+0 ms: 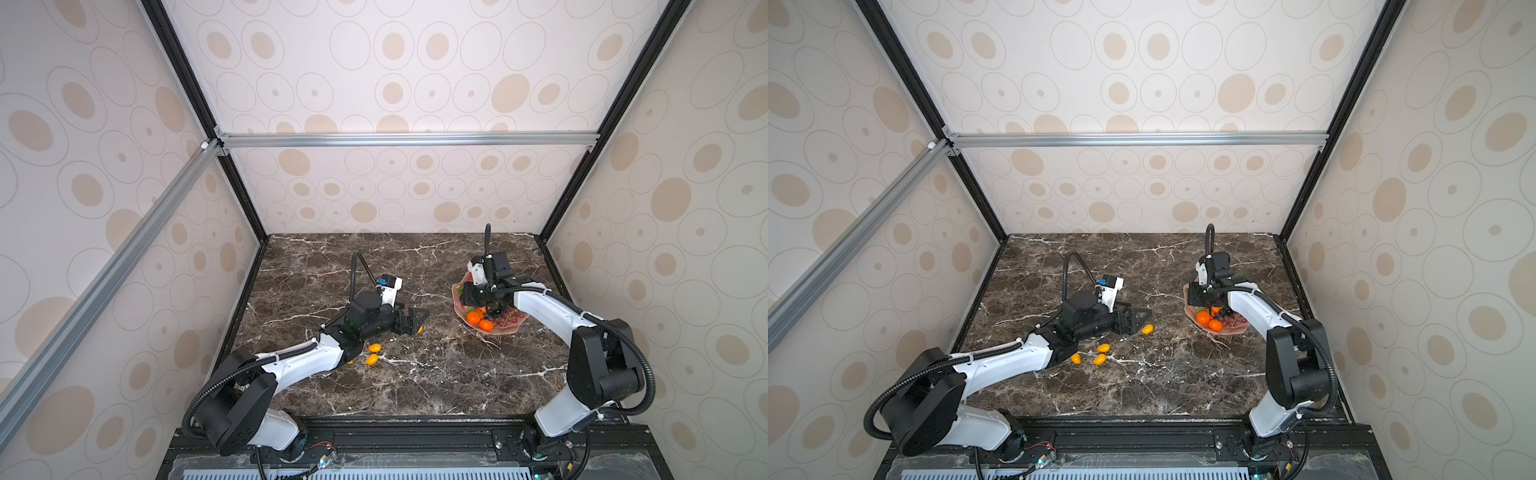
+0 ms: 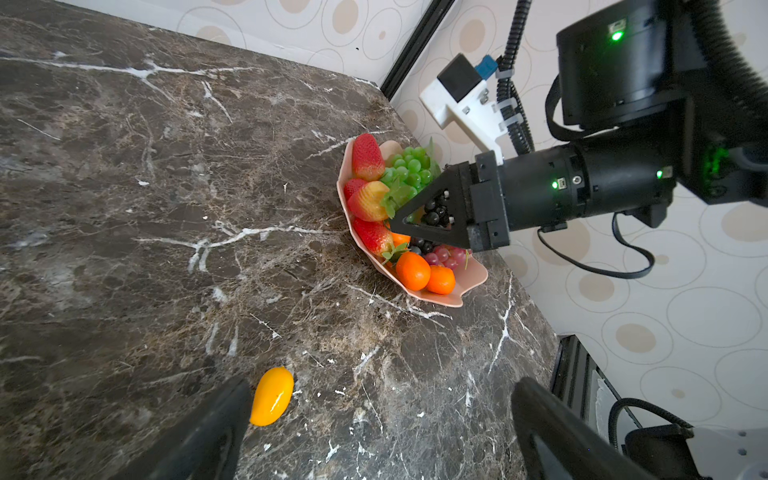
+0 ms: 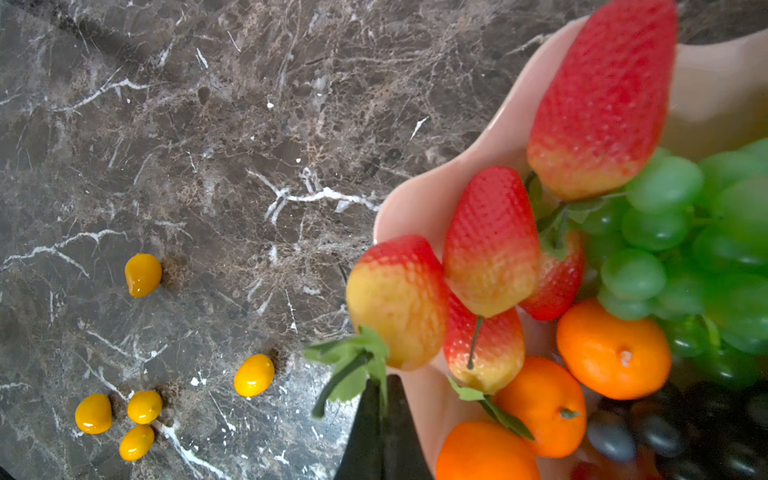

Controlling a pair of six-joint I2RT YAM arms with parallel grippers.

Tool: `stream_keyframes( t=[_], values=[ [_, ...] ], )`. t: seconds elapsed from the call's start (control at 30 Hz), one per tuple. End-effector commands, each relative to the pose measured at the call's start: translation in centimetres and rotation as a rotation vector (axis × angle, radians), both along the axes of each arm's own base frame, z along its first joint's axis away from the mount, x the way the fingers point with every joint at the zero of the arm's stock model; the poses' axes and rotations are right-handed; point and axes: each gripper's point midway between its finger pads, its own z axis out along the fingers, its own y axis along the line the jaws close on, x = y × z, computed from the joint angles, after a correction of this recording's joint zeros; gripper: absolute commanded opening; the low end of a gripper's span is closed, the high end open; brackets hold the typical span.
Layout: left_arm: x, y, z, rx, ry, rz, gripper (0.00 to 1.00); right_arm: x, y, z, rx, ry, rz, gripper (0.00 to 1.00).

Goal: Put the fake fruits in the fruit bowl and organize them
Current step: 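Lower the strawberry into the bowl and open the right gripper, then move the right gripper back over a small yellow fruit on the table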

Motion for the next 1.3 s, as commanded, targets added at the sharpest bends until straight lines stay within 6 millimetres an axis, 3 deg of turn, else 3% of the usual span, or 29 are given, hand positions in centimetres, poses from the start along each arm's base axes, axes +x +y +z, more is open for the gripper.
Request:
stream_keyframes(
  t=[0.0, 0.33, 0.67, 0.97, 1.13, 1.27],
  values=[
    [0.0, -0.4, 2.6, -0.036, -0.060, -0.007, 0.99, -0.8, 0.5, -1.4, 0.012, 0.036, 0.041, 0.00],
    [-0.2, -0.2, 2.6, -0.040, -0.060, -0.005, 0.99, -2.1, -0.6, -1.8, -0.017, 0.057, 0.010, 0.03],
    [-0.2, -0.3, 2.6, -0.043, -0.059, -0.010, 0.99, -2.8, -1.3, 0.6, -0.031, 0.012, -0.005, 0.21],
    [0.0, 0.2, 2.4, -0.032, -0.056, 0.016, 0.99, -4.3, -2.9, 3.3, -0.069, -0.051, -0.057, 0.28],
    [0.0, 1.4, 2.8, -0.047, -0.069, 0.052, 0.99, -5.5, -2.0, 4.7, -0.023, -0.082, -0.053, 0.28],
    [0.1, 2.9, 2.9, -0.049, -0.064, 0.088, 0.99, -6.6, 0.5, 5.3, -0.019, -0.101, 0.008, 0.27]
  ],
)
